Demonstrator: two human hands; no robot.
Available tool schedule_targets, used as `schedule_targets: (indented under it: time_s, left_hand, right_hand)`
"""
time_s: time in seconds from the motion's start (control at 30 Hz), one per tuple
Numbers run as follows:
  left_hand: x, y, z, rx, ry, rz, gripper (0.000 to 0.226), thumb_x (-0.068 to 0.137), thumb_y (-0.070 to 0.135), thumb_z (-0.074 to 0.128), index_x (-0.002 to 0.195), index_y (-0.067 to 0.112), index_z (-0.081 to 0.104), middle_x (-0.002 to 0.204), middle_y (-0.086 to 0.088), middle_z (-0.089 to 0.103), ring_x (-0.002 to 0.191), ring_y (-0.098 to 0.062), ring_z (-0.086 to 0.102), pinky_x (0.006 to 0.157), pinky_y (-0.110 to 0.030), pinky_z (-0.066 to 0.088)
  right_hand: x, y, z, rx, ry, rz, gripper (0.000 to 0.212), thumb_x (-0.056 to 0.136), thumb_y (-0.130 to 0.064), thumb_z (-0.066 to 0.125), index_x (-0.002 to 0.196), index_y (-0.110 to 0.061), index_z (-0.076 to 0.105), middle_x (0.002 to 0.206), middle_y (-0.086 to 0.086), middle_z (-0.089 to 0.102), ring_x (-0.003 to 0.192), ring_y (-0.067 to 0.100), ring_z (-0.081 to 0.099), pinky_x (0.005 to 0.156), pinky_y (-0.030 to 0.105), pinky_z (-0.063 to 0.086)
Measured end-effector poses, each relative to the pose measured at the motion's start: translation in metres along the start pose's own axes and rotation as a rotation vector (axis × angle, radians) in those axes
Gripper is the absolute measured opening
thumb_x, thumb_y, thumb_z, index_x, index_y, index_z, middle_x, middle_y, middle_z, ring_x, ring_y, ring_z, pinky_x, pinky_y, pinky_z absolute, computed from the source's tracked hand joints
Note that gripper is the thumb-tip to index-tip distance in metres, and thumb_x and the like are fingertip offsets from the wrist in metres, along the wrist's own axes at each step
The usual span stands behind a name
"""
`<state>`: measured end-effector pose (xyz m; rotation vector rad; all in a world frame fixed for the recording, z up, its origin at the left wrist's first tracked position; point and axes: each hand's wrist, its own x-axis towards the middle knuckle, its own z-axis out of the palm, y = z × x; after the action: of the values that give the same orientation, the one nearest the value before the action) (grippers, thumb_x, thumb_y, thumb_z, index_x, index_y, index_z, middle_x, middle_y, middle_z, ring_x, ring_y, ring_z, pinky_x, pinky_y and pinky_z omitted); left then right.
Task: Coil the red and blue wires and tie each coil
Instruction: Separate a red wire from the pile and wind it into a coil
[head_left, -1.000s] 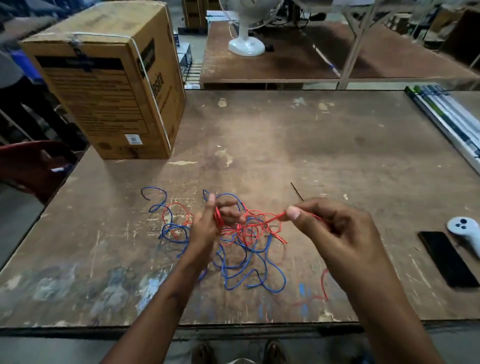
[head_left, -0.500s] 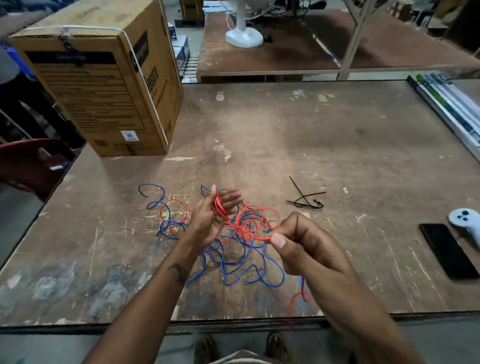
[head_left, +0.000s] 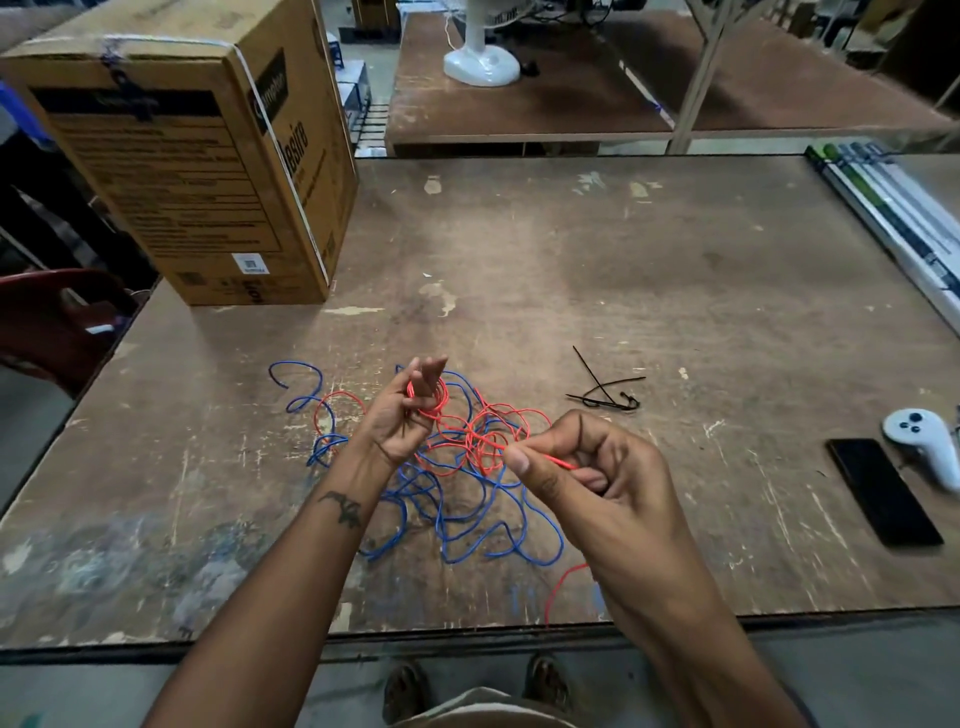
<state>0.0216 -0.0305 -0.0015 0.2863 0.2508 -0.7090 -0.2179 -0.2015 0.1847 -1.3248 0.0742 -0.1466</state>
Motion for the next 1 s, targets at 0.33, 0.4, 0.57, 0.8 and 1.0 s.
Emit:
schedule_targets:
  time_s: [0.33,0.4,0.57,0.8,1.0]
  left_hand:
    - [0.016,-0.019,0.040,0.568,0.134,0.214,0.053,0.115,0.038,0.035,0.109,-0.001,0.071,0.085,-0.005,0.082,0.063,-0.005,0.075,0.044,-0.009,0.043]
    - [0.013,-0.017,0.040,0.402,0.089,0.168,0.046,0.114,0.033,0.040,0.112,-0.003,0.068,0.090,-0.007,0.082,0.067,-0.006,0.077,0.044,-0.010,0.045]
    - [0.012,0.002,0.035,0.222,0.132,0.247,0.024,0.105,0.021,0.053,0.109,0.001,0.065,0.090,-0.012,0.082,0.066,-0.007,0.078,0.041,-0.012,0.048]
    - [0.007,-0.003,0.041,0.201,0.174,0.285,0.019,0.111,0.016,0.048,0.105,0.009,0.064,0.080,-0.005,0.081,0.052,-0.004,0.072,0.035,-0.012,0.041]
    - [-0.030,-0.061,0.102,0.701,0.188,0.248,0.035,0.113,0.027,0.044,0.092,0.008,0.066,0.058,0.002,0.070,0.031,0.000,0.046,0.031,-0.010,0.021]
  right_hand:
    - [-0.008,0.012,0.009,-0.136,0.222,-0.039,0.013,0.092,-0.012,0.078,0.083,-0.012,0.069,0.074,-0.001,0.076,0.067,0.003,0.064,0.063,0.013,0.048]
    - [-0.006,0.014,0.005,-0.180,0.311,-0.068,0.016,0.094,-0.014,0.078,0.082,-0.014,0.067,0.075,0.005,0.075,0.069,0.008,0.064,0.063,0.016,0.049]
    - [-0.016,0.012,-0.001,-0.145,0.394,-0.119,0.024,0.095,-0.010,0.076,0.078,-0.013,0.059,0.064,-0.001,0.057,0.061,0.013,0.042,0.052,0.018,0.035]
    - [-0.019,0.029,-0.004,-0.181,0.309,-0.060,0.031,0.090,-0.014,0.084,0.073,-0.021,0.059,0.064,0.001,0.056,0.063,0.015,0.042,0.058,0.030,0.034]
    - [0.006,0.070,-0.029,-0.574,0.297,0.140,0.017,0.081,-0.046,0.065,0.090,-0.033,0.058,0.070,-0.011,0.067,0.063,0.011,0.060,0.069,0.039,0.052]
